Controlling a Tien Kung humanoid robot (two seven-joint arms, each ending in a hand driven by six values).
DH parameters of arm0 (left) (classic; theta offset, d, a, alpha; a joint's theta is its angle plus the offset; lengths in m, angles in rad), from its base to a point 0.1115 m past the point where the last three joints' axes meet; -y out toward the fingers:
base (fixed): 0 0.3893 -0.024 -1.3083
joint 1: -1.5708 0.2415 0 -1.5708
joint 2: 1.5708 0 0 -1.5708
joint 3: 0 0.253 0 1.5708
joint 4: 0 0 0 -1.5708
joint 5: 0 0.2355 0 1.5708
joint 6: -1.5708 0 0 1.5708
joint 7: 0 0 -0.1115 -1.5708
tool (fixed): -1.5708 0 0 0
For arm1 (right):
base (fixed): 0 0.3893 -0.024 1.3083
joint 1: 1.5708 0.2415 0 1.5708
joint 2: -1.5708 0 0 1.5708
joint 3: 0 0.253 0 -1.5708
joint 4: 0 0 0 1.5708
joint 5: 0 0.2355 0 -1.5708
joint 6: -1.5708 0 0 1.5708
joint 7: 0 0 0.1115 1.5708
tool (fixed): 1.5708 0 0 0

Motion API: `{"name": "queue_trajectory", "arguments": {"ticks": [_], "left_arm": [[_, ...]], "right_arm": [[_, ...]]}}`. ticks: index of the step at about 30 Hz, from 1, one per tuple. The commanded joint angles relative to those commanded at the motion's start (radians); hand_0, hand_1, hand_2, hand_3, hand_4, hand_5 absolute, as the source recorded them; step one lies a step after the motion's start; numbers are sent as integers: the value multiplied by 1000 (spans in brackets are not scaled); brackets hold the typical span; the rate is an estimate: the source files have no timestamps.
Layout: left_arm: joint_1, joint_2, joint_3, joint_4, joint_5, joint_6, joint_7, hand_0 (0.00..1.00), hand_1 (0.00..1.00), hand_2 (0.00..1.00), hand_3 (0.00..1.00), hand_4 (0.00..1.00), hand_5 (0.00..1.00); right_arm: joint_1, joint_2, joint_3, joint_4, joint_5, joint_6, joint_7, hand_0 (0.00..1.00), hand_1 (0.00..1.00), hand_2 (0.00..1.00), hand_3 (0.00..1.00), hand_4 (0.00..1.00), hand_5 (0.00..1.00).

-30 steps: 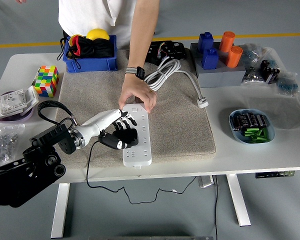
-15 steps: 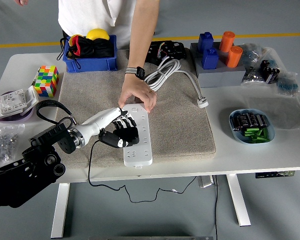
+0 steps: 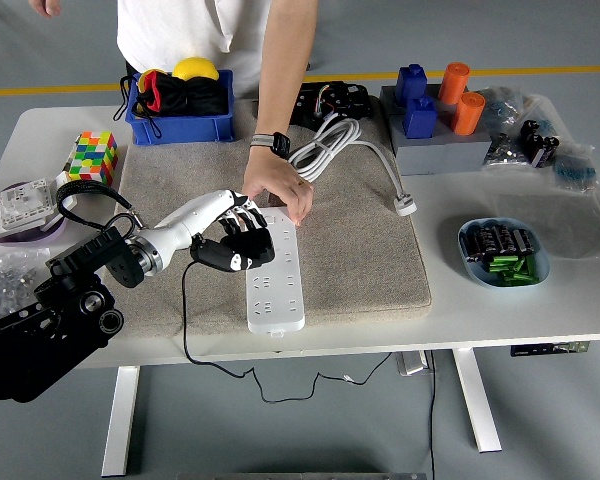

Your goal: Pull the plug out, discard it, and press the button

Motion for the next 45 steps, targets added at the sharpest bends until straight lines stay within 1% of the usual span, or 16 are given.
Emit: {"name": "queue_trajectory", "arguments": {"ticks": [7, 8, 13, 14, 18, 19, 21, 25, 26, 30, 31, 37, 38, 43, 44, 45], "left_arm": [[-20, -21, -67, 107, 44, 33, 6, 471, 314, 348, 569, 693, 2], [-24, -23, -69, 124, 45, 33, 6, 607, 498, 481, 595, 717, 2], [-39, -31, -64, 212, 39, 29, 5, 607, 498, 481, 595, 717, 2], [-42, -32, -62, 224, 37, 29, 5, 649, 574, 552, 605, 746, 2], [-50, -37, -52, 260, 32, 27, 1, 649, 574, 552, 605, 746, 2], [-53, -38, -50, 271, 29, 24, 1, 698, 682, 605, 632, 772, 2], [-55, -40, -48, 281, 36, 19, 3, 698, 682, 605, 632, 772, 2], [-56, -41, -43, 289, 39, 2, 9, 698, 682, 605, 632, 772, 2], [-56, -41, -42, 289, 40, 0, 11, 791, 839, 796, 822, 857, 2], [-58, -42, -41, 292, 35, -7, 19, 791, 839, 796, 822, 857, 2], [-58, -41, -42, 292, 30, -13, 27, 831, 898, 864, 909, 918, 2], [-56, -38, -42, 285, 27, -14, 27, 831, 898, 864, 909, 918, 2], [-55, -38, -45, 279, 28, -8, 20, 840, 912, 888, 932, 937, 50], [-49, -33, -61, 233, 33, 19, -15, 840, 912, 888, 932, 937, 50], [-49, -31, -65, 217, 34, 26, -23, 772, 787, 764, 880, 939, 55], [-49, -29, -67, 206, 32, 31, -28, 772, 787, 764, 880, 939, 55]], "right_arm": [[-3, 2, 9, 0, -5, -2, -3, 744, 654, 641, 612, 651, 468], [-3, 2, 9, 0, -5, -2, -3, 744, 655, 640, 612, 651, 468], [-3, 2, 9, 0, -2, -3, -2, 744, 655, 640, 612, 651, 468], [-3, 2, 9, 0, -2, -3, -2, 743, 655, 641, 612, 651, 469], [-4, 2, 9, 0, -2, -3, -3, 743, 655, 641, 612, 651, 469], [-4, 2, 9, 0, -3, -3, -4, 743, 655, 641, 612, 650, 468], [-3, 2, 9, 0, -3, -3, -4, 743, 655, 641, 612, 650, 468], [-3, 2, 12, 0, -4, -3, -4, 743, 655, 641, 612, 650, 468], [-3, 2, 13, 0, -4, -3, -5, 743, 654, 642, 612, 650, 468], [-4, 2, 15, 0, -5, -3, -5, 743, 654, 642, 612, 650, 468], [-4, 2, 14, 0, -5, -3, -5, 743, 654, 642, 612, 650, 468], [-3, 3, 11, 0, -1, -2, -2, 743, 655, 641, 612, 650, 468], [-4, 3, 12, 0, -3, -2, -2, 744, 655, 641, 612, 650, 468], [-5, 2, 13, 0, -4, -2, -3, 744, 655, 641, 612, 650, 468], [-5, 2, 12, 0, -4, -2, -3, 742, 654, 641, 612, 650, 468], [-4, 2, 12, 0, -4, -2, -3, 742, 654, 641, 612, 650, 468]]}}
